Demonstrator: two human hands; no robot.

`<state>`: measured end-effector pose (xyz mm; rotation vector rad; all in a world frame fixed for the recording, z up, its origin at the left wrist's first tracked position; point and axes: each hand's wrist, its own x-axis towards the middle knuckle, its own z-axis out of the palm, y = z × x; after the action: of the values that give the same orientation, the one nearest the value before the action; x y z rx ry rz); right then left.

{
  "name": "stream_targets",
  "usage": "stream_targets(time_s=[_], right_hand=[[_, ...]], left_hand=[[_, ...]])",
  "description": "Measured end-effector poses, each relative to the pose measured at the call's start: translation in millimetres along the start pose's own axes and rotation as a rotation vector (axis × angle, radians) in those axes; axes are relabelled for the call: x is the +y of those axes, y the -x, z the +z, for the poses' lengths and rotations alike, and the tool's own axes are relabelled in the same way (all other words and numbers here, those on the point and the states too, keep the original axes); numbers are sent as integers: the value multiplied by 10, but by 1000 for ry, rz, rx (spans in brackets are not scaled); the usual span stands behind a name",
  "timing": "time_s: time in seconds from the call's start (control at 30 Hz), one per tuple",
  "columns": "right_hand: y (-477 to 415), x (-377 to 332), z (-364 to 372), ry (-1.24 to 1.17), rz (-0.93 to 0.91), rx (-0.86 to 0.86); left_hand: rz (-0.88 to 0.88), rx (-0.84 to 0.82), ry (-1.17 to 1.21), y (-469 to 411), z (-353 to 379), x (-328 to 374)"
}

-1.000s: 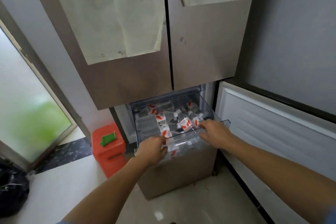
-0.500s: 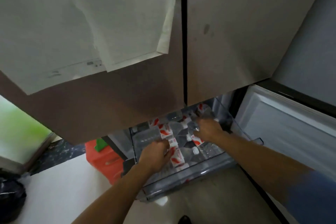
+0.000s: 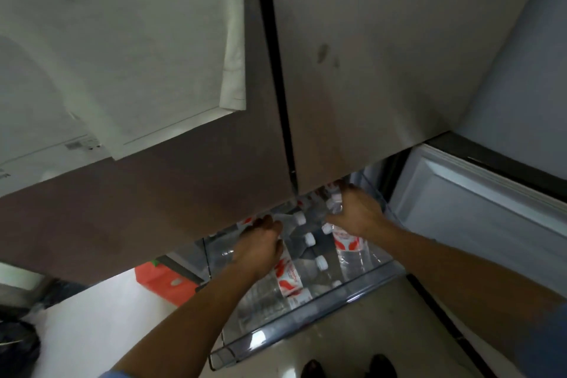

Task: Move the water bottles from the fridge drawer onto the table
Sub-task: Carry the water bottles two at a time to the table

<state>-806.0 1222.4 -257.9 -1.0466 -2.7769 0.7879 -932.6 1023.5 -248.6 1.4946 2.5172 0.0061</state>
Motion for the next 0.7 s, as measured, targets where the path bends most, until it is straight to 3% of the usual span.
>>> stream_targets(time_s=[0.17, 0.4, 0.53, 0.7], right_hand=[[356, 267, -388, 28, 52, 72], [673, 520, -450, 104, 156, 144], [703, 544, -481, 178, 169, 138], [709, 483, -427, 153, 164, 142]], left_hand=[[78, -37, -113, -410, -3, 324], [111, -56, -469, -821, 214, 474], [132, -74, -531, -827, 165, 542], [288, -139, -499, -429, -25, 730]])
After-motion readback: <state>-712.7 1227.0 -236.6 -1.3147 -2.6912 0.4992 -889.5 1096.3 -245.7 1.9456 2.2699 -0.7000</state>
